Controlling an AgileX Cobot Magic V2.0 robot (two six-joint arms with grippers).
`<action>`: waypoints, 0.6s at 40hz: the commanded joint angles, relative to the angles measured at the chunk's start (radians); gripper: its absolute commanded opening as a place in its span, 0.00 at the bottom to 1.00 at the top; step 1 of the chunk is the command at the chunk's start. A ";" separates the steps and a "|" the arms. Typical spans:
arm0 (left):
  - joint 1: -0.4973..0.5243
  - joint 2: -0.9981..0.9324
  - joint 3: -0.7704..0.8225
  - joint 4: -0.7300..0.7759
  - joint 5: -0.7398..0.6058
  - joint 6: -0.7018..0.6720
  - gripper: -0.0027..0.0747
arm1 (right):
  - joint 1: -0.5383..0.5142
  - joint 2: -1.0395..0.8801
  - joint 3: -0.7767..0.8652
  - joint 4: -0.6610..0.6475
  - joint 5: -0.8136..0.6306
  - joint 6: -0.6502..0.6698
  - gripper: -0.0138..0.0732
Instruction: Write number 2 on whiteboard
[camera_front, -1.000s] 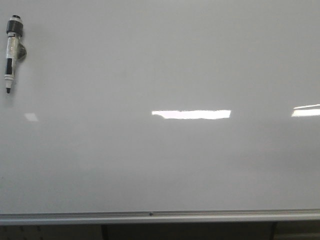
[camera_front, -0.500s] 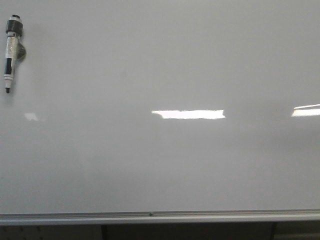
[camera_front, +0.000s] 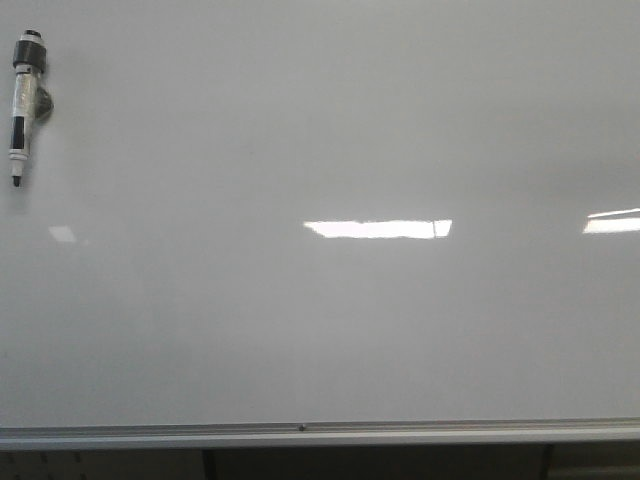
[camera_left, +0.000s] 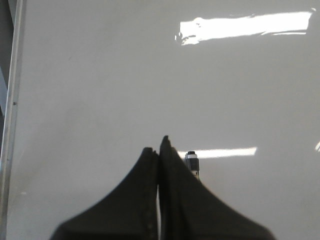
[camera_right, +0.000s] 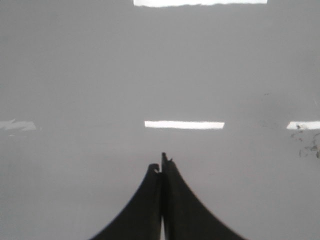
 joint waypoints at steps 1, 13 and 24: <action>-0.006 0.098 -0.087 -0.011 0.007 -0.002 0.01 | 0.000 0.097 -0.079 -0.002 -0.024 -0.003 0.08; -0.006 0.274 -0.107 -0.011 0.079 -0.002 0.01 | 0.000 0.260 -0.085 -0.006 0.036 -0.004 0.08; -0.006 0.384 -0.107 -0.017 0.147 -0.002 0.01 | 0.000 0.373 -0.081 -0.014 0.073 -0.004 0.08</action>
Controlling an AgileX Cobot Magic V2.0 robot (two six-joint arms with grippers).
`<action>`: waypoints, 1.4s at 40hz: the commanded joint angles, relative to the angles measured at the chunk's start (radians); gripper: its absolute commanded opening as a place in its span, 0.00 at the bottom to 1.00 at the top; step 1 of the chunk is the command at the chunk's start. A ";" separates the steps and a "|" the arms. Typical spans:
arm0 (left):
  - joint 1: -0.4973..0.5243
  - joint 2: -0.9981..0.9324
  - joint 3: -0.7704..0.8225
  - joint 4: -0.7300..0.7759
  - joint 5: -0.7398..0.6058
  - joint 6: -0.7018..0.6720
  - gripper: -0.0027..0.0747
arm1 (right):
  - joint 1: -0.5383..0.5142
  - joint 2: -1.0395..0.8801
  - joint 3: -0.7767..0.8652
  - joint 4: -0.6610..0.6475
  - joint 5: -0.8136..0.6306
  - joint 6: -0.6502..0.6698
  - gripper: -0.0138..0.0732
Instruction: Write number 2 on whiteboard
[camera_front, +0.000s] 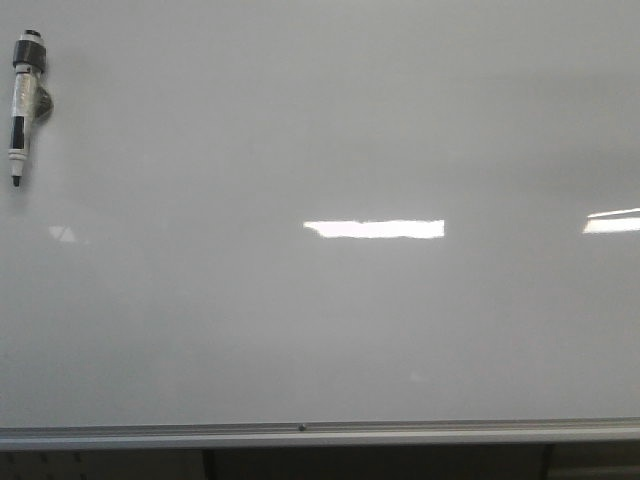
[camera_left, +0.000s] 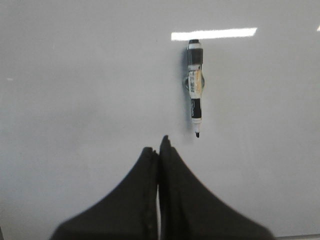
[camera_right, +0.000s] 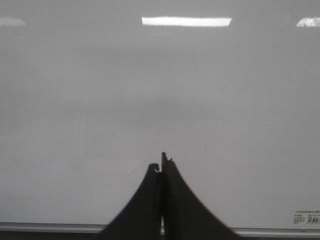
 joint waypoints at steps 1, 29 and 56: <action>-0.006 0.045 -0.035 -0.013 -0.048 -0.002 0.01 | 0.000 0.044 -0.029 -0.015 -0.042 -0.004 0.08; -0.098 0.241 -0.096 -0.054 -0.048 -0.002 0.70 | 0.000 0.086 -0.029 -0.015 -0.014 -0.056 0.84; -0.125 0.679 -0.308 -0.054 -0.144 -0.004 0.60 | 0.000 0.086 -0.029 -0.015 -0.015 -0.056 0.84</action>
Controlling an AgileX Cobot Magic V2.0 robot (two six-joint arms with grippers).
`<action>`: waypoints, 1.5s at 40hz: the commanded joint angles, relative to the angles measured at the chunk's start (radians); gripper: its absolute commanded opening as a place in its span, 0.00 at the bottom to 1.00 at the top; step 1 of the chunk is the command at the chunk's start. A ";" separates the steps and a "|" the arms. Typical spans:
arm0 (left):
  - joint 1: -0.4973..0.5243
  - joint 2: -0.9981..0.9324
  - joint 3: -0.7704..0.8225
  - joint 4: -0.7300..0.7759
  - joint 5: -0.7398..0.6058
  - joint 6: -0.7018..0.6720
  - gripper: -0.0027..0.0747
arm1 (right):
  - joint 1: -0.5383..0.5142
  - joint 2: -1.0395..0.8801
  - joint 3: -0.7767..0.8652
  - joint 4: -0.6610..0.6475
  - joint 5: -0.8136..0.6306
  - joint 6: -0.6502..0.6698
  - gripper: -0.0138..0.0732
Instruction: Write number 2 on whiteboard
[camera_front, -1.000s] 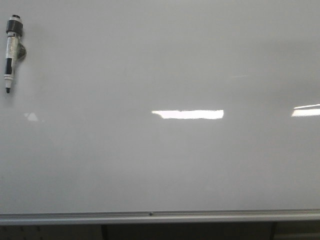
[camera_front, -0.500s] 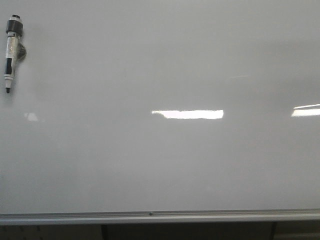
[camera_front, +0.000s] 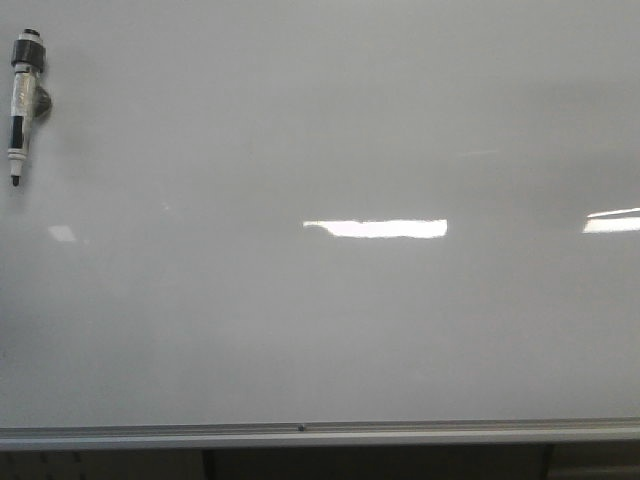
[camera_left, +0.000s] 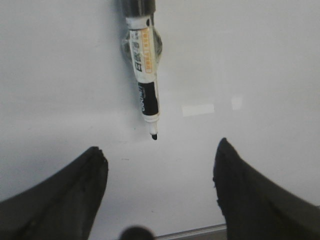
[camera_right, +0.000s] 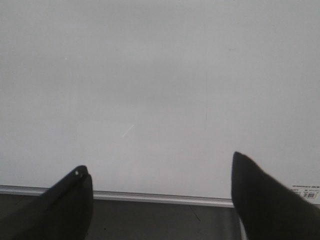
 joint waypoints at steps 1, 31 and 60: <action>-0.006 0.034 -0.061 -0.010 -0.081 -0.004 0.60 | 0.000 0.006 -0.029 -0.012 -0.064 -0.009 0.84; -0.006 0.283 -0.129 -0.010 -0.292 -0.004 0.47 | 0.000 0.006 -0.029 -0.012 -0.069 -0.009 0.84; -0.019 0.224 -0.208 0.072 0.009 0.077 0.04 | 0.001 0.011 -0.073 0.053 -0.001 -0.011 0.84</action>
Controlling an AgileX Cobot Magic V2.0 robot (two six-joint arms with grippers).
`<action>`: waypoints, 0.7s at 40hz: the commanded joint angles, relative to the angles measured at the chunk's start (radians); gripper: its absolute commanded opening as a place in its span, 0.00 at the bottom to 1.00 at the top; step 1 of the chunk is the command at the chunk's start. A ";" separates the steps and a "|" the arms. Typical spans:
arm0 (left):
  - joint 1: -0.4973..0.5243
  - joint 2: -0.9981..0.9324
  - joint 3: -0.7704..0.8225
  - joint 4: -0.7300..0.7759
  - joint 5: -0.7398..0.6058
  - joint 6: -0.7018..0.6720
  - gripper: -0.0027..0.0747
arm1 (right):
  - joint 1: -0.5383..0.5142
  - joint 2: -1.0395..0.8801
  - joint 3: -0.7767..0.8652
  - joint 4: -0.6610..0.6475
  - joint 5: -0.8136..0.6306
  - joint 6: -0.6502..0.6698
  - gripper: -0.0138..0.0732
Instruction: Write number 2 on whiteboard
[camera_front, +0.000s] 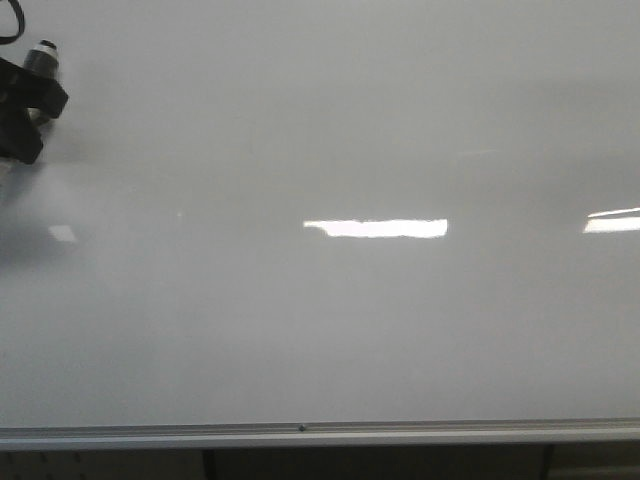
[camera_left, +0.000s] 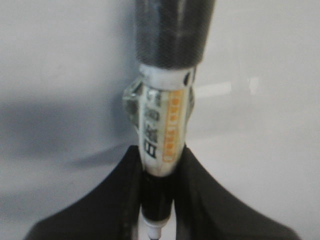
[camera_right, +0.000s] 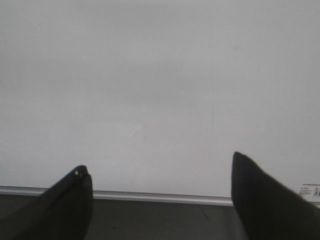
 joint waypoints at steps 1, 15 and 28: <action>-0.017 -0.088 -0.078 0.012 0.111 0.089 0.04 | 0.001 0.019 -0.071 0.017 -0.004 -0.015 0.84; -0.087 -0.209 -0.202 -0.223 0.521 0.584 0.04 | 0.005 0.208 -0.269 0.202 0.299 -0.286 0.84; -0.250 -0.232 -0.230 -0.315 0.676 0.763 0.04 | 0.259 0.382 -0.399 0.413 0.381 -0.639 0.84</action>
